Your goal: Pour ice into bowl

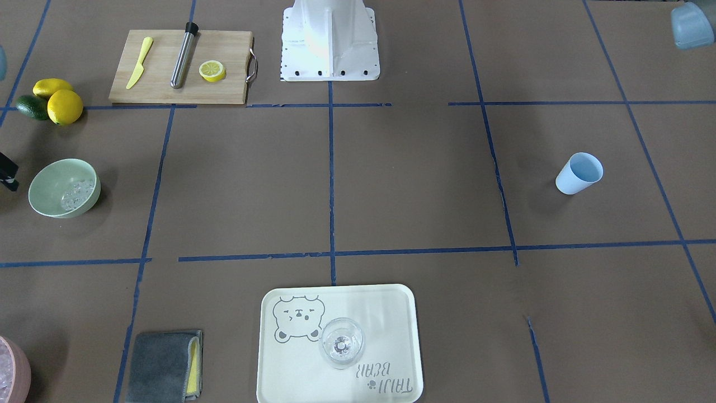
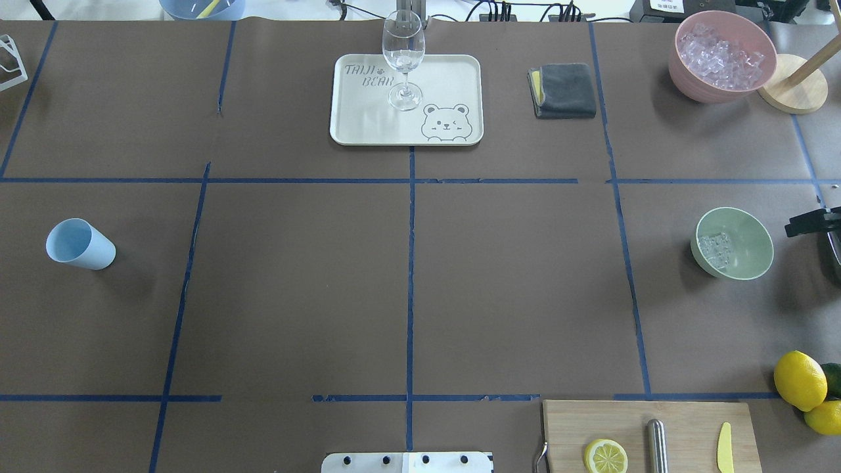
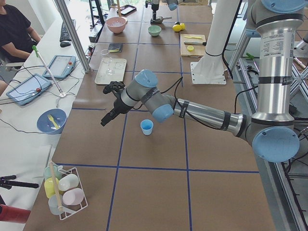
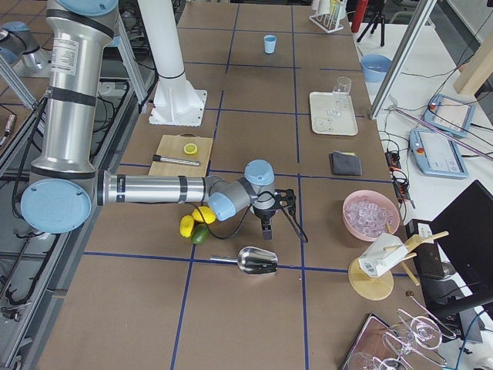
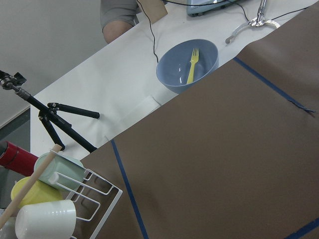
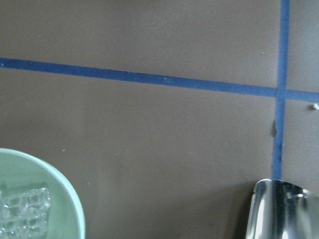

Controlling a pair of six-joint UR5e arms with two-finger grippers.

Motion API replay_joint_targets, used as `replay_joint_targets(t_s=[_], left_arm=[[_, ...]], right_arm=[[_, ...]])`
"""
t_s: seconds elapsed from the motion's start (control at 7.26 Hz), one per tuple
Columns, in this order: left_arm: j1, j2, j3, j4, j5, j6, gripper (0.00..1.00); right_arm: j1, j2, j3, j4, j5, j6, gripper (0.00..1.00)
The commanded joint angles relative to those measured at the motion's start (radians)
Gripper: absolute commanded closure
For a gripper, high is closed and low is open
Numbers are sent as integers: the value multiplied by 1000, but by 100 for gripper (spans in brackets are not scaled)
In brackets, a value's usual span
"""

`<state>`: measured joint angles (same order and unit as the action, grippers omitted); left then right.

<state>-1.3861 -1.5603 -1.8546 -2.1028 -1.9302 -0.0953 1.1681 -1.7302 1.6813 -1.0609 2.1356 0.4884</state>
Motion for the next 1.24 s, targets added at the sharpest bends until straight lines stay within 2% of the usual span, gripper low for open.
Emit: replay_joint_targets(t_s=[0.0, 0.14, 0.28, 0.41, 0.55, 0.69, 0.83, 1.1], left_arm=[[-40, -44, 2, 214, -105, 32, 0], [-68, -37, 9, 286, -234, 34, 0], [-129, -29, 9, 367, -293, 35, 0], [-137, -2, 5, 398, -299, 36, 0], [-142, 34, 6, 399, -315, 36, 0], [-163, 58, 24, 400, -372, 36, 0], [-178, 101, 75, 383, -392, 36, 0], [-179, 118, 78, 380, -392, 36, 0]], right_arm=[[140, 27, 23, -192, 64, -279, 0], [218, 24, 12, -226, 164, -357, 0], [285, 15, 12, -260, 255, -372, 0], [319, -3, 12, -252, 279, -372, 0], [321, 3, 9, -248, 261, -372, 0], [321, 8, 8, -257, 216, -366, 0], [321, 6, 12, -254, 164, -358, 0], [321, 0, 6, -249, 168, -357, 0]])
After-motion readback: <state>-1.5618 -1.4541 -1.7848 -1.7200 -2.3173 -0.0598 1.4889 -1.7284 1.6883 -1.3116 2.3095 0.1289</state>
